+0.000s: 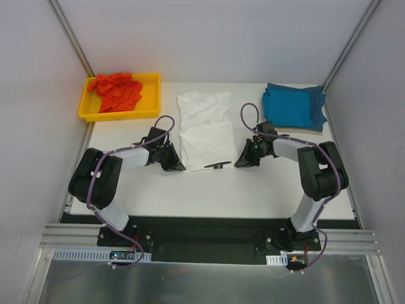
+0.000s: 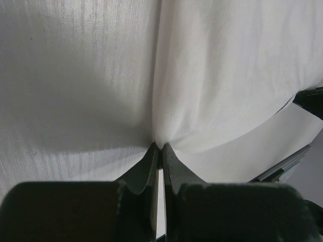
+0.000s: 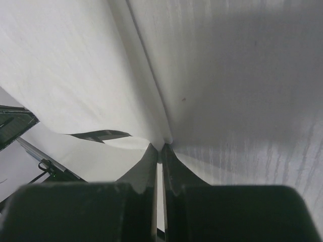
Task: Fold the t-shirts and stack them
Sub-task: Fold the tshirt
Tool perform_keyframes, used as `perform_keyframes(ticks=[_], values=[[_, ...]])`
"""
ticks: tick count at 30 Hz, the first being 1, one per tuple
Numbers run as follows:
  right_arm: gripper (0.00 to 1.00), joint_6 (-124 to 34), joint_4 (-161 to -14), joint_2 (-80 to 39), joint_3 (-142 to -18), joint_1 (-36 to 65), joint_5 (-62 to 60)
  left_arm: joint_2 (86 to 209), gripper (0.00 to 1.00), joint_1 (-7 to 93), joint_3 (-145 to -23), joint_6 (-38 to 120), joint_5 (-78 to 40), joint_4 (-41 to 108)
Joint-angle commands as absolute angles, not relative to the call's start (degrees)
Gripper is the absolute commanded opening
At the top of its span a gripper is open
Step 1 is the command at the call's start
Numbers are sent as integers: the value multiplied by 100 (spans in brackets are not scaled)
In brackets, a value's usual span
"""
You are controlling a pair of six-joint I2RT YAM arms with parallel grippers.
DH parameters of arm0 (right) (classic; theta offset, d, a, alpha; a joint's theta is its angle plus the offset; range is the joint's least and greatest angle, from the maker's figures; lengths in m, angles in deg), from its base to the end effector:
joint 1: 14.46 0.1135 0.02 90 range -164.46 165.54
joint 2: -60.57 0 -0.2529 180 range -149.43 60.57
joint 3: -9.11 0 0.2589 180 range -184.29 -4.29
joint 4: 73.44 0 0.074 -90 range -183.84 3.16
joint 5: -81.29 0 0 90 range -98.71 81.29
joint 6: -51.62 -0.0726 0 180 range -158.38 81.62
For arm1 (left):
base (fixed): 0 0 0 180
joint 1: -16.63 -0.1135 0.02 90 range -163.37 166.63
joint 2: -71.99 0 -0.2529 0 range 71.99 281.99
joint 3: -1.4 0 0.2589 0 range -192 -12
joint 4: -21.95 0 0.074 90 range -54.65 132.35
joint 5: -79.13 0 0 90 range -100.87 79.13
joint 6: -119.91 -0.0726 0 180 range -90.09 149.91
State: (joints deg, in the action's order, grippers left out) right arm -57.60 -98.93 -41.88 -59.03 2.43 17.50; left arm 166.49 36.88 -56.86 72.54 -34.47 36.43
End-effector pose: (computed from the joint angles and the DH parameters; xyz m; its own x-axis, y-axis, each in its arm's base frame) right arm 0.3336 0.1348 0.0943 -0.9367 0.0243 -0.3493 -0.1746 0.8323 0.5260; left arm 0.3067 -0.1441 0.1038 -0.9102 -0.3257 -0.2559 -0.0835 0.7494 -0.6568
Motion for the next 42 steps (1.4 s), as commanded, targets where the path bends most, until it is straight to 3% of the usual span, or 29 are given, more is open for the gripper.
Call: perform_keyframes(ticks=[1,12,22,32,42], values=[[1,-5570,-10002,-4165,-5668,207,1554,16420,0,3693,-5568,7192,-3487,3631],[1,-5420,-10361,-2638,-4210,486,1942,14848,0,4297,-4066,7797,-3487,3719],[1,-5587,-11793,-626,-3418,1208,2108,12677,0,5283,-3214,8729,-3469,5125],[1,-5052,-13481,1011,-4180,1349,2354,10848,0,5838,-3888,8845,-3391,5653],[1,-4770,-13518,759,-5429,1007,1756,10960,0,5838,-4758,8273,-2126,5679]])
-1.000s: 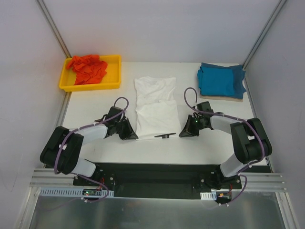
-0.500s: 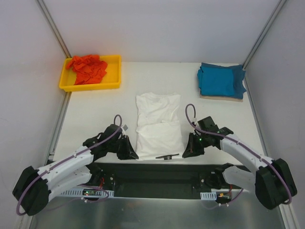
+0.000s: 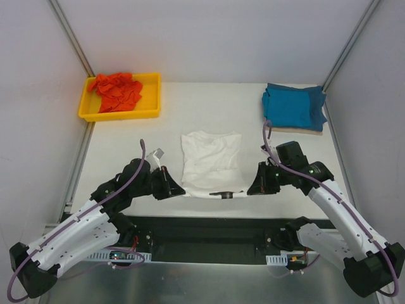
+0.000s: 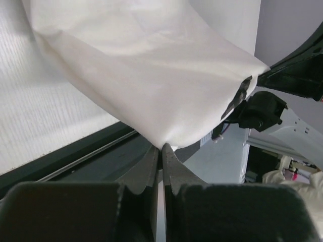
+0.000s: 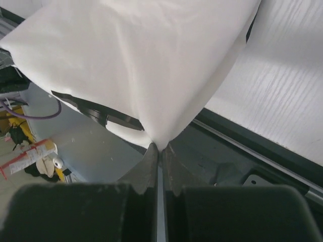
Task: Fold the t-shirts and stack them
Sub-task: Fold the tshirt
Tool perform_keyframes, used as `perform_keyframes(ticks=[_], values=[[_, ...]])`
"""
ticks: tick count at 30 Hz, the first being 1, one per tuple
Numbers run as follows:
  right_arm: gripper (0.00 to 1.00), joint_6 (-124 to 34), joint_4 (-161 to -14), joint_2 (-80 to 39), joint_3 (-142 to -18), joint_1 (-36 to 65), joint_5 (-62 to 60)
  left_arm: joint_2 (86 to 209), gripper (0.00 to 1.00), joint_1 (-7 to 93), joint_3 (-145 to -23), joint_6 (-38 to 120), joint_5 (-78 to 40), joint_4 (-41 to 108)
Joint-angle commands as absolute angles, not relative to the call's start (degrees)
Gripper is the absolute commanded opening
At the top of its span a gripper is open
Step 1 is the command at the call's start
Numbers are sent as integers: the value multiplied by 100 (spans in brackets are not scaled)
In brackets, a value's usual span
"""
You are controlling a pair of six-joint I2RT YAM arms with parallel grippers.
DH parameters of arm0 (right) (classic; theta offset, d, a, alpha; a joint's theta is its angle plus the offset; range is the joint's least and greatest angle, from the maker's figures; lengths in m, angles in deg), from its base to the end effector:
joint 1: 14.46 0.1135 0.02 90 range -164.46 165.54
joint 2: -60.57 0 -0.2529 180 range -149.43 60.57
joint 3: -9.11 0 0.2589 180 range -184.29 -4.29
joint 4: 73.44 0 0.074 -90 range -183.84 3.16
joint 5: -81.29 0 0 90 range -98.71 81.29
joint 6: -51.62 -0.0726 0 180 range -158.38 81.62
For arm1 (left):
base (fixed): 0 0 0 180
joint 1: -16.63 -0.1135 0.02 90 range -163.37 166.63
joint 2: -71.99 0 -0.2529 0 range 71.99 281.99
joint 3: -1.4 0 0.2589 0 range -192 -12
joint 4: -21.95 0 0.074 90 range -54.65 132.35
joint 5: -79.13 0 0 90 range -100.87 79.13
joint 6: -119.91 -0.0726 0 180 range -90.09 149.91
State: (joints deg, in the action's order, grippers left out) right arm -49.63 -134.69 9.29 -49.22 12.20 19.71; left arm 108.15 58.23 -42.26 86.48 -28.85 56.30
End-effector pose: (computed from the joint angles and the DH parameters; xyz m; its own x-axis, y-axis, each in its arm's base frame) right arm 0.1627 0.1203 0.2308 -0.8364 -0.2280 -0.4984 -0.4896 0.7194 0.4927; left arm 0.1348 -0.1496 0.2319 -0.8850 -0.2758 -0.3752 0.1795 0.5414 -0.8214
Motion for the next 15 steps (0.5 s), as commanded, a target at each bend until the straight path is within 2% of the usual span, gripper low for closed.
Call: perform_keyframes(ticks=[1,5,9,15], values=[[1,-4735,-13491,697,-5543,893,1791,11030,0,5838,-4855,8212,-1951,5679],[1,-4647,-13247,275,-6062,673,1704,11513,0,5820,-5365,7669,-915,5679],[1,-4515,-13105,-182,-6598,550,1607,12041,0,5645,-5891,7228,-535,5679],[1,-4418,-12938,-1052,-7284,295,1660,13016,0,4766,-6384,7008,-1041,5408]])
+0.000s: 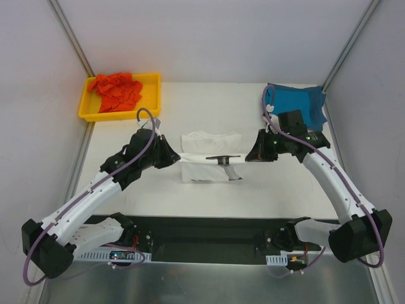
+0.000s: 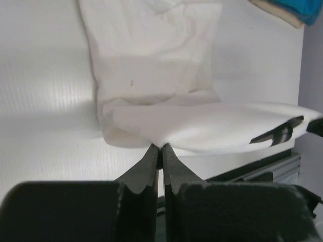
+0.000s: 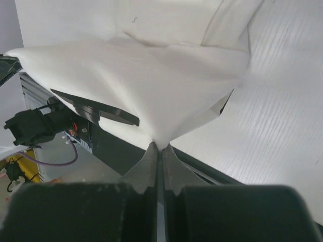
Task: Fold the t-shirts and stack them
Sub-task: Fold the tshirt
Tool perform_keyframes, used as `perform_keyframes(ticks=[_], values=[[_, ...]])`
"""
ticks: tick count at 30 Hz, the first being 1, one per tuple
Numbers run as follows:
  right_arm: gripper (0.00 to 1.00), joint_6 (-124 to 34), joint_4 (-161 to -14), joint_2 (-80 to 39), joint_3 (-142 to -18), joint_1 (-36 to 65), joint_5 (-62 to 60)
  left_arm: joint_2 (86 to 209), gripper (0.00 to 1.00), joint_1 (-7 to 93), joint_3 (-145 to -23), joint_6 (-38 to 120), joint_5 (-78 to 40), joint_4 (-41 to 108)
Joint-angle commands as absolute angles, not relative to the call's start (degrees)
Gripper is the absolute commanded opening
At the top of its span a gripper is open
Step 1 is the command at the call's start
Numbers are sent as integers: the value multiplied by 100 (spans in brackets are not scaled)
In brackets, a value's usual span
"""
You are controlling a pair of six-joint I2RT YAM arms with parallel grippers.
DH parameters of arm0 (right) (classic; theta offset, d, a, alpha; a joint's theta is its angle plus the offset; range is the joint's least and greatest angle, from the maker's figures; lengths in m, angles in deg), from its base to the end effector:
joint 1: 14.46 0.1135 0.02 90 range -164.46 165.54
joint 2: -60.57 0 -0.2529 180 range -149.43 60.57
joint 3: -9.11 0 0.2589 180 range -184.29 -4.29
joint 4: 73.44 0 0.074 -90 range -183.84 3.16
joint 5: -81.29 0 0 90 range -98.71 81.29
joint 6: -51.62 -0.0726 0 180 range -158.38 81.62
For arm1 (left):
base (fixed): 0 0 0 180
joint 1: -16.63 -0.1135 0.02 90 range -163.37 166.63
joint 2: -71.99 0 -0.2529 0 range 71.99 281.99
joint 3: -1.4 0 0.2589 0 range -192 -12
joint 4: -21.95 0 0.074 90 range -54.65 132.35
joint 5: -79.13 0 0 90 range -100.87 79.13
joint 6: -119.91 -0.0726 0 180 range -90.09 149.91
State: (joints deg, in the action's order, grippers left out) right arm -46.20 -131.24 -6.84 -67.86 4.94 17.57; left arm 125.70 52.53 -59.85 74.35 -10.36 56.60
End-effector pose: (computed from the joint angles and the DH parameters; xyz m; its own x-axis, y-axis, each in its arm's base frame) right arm 0.2447 0.1203 0.2862 -0.7754 -0.1437 -0.6149 -0.4749 0.7745 0.4178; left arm 0.2089 -0.1504 0.2845 -0.6696 -0.3796 -0.6384 0.1556 0.7687 -0.6203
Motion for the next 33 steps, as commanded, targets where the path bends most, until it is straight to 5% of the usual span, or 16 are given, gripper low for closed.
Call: perform_keyframes(ticks=[1,33], values=[[1,-4401,-12903,-1149,-7389,260,1668,13148,0,4678,-6446,6964,-1078,5355],[7,-4383,-12472,-5508,-10114,-654,2337,18000,0,3105,-9470,6339,-3390,4862]])
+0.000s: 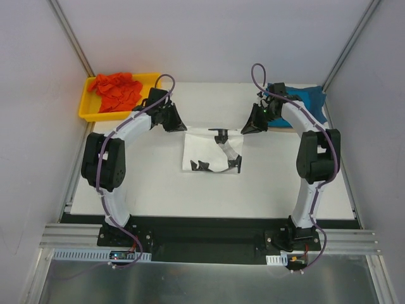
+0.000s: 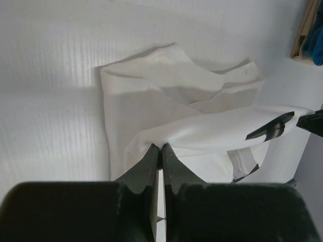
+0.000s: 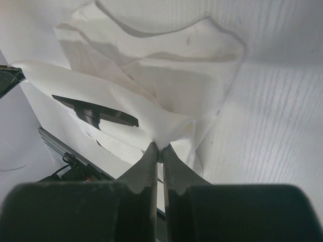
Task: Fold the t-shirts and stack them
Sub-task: Fold the tshirt
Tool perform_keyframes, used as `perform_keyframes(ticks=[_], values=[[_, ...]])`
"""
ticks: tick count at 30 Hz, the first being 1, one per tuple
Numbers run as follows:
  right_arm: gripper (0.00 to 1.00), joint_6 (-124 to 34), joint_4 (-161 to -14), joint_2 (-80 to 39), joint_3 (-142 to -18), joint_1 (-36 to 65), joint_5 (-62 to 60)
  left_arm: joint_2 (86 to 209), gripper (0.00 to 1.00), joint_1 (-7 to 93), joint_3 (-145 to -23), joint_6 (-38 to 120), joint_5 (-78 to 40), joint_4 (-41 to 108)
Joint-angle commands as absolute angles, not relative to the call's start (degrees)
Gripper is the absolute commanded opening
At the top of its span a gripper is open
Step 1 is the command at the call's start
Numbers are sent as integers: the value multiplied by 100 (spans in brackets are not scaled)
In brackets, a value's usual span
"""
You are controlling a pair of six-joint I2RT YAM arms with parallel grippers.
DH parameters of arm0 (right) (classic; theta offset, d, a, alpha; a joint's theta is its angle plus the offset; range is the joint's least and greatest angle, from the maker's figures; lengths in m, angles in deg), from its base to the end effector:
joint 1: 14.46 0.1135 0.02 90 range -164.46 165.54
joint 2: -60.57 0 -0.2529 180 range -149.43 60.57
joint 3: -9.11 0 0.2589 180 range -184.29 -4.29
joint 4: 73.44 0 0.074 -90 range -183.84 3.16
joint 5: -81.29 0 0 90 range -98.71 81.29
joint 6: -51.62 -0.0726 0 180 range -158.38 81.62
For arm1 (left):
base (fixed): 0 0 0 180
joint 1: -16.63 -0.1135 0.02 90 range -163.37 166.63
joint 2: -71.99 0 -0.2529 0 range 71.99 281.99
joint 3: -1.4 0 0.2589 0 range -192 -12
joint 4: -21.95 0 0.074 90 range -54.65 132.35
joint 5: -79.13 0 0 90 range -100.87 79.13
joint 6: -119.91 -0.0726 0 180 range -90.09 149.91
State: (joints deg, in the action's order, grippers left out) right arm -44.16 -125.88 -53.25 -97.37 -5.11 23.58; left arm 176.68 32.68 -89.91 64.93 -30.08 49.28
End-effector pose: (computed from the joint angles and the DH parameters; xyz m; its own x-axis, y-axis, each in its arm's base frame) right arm 0.4348 0.1109 0.1948 -0.8888 -0.0601 -0.4543 -0.3147 0.8006 0.5099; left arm 0.4202 -0.1457 0.2052 -0.8007 -0.3335 -0.4976 0.0504 0.7902 -0.6108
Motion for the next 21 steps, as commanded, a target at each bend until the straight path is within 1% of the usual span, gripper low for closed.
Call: perform_keyframes(ticks=[1,2,3,4,5,6,8,9,10,11,12,16,17,20,21], values=[[8,-4383,-12454,-5570,-10123,-663,2337,18158,0,3078,-9522,6357,-3468,4871],[8,-4374,-12428,-5631,-10141,-698,2345,18229,0,3069,-9619,6365,-3504,4871],[11,-4366,-12384,-5736,-10158,-690,2354,18360,0,3034,-9663,6392,-3557,4871],[13,-4374,-12366,-5781,-10211,-707,2363,18413,2,3017,-9707,6409,-3592,4862],[15,-4392,-12340,-5816,-10220,-733,2380,18466,8,3008,-9786,6410,-3679,4871],[23,-4409,-12262,-5869,-10229,-742,2380,18528,29,2999,-9813,6418,-3715,4862],[32,-4427,-12261,-5896,-10352,-760,2398,18546,50,2990,-9900,6418,-3864,4862],[40,-4462,-12313,-5878,-10396,-769,2520,18494,74,2990,-9918,6427,-3908,4862],[43,-4445,-12340,-5843,-10405,-760,2643,18441,98,2990,-9918,6445,-3987,4862],[65,-4445,-12322,-5765,-10353,-743,2775,18379,99,2999,-9901,6427,-4110,4862],[96,-4419,-12253,-5529,-10265,-716,2872,18187,99,2999,-9857,6445,-4146,4844],[97,-4260,-12138,-4597,-9624,-488,2592,17484,99,3113,-9244,6453,-4076,4713],[97,-4269,-12077,-4186,-9222,-409,2565,17326,100,3200,-9102,6453,-4050,4686],[97,-4513,-11664,-3465,-8552,-251,2644,16789,99,3376,-8566,6471,-3944,4555],[97,-4619,-11280,-3305,-8028,-207,2757,16588,99,3498,-8434,6515,-3944,4424]])
